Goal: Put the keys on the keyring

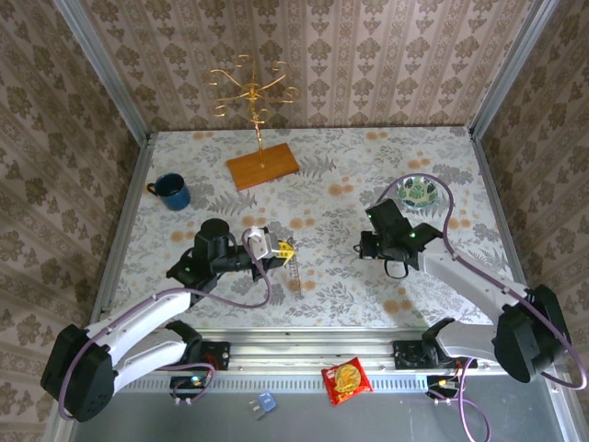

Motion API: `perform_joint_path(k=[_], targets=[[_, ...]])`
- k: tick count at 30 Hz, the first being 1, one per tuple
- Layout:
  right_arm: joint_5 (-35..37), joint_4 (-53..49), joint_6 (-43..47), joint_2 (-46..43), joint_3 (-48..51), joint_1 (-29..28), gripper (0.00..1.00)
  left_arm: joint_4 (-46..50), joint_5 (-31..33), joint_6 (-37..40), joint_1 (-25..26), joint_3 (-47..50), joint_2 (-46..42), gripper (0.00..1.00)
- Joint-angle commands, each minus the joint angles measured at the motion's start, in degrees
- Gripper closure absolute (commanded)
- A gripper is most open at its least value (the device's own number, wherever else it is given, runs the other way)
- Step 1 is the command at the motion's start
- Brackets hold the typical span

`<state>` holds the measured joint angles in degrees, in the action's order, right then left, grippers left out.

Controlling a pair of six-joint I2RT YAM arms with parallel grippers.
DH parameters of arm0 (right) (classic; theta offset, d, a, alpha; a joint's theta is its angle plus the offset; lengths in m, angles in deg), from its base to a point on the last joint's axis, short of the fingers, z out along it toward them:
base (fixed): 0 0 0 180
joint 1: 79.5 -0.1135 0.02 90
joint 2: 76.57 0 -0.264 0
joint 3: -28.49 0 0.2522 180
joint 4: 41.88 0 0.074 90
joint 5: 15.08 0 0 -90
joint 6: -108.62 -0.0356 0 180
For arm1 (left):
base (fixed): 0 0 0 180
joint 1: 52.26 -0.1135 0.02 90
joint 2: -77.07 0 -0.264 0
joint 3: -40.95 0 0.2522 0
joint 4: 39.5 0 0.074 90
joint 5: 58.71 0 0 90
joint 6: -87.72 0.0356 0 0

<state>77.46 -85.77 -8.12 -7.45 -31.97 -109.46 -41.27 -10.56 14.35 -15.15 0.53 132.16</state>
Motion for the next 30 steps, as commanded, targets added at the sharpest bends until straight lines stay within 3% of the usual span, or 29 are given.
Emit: perform_joint_path(k=[1, 8, 13, 22, 26, 30], targets=[[-7.3, 3.4, 14.1, -3.0, -1.7, -2.5, 1.00, -3.6, 0.6, -4.1, 0.4, 0.7, -1.6, 1.00], [-18.1, 17.6, 35.1, -10.5, 3.4, -9.1, 1.00, 0.4, -0.1, -7.6, 0.4, 0.1, -3.0, 1.00], [-24.3, 18.0, 42.3, -9.4, 0.8, -10.1, 1.00, 4.4, -0.8, -9.0, 0.5, -1.0, -3.7, 1.00], [-28.7, 16.3, 48.8, -5.2, -3.2, -12.3, 1.00, 7.6, -2.1, -9.9, 0.4, -2.5, -3.6, 1.00], [-23.3, 11.2, 48.2, -1.7, -6.3, -12.5, 1.00, 7.6, -1.5, -8.9, 0.4, -2.6, -3.4, 1.00], [-18.5, -1.9, 38.4, 3.7, -11.5, -12.4, 1.00, 8.5, 1.4, -6.3, 0.3, -2.7, -4.8, 1.00]])
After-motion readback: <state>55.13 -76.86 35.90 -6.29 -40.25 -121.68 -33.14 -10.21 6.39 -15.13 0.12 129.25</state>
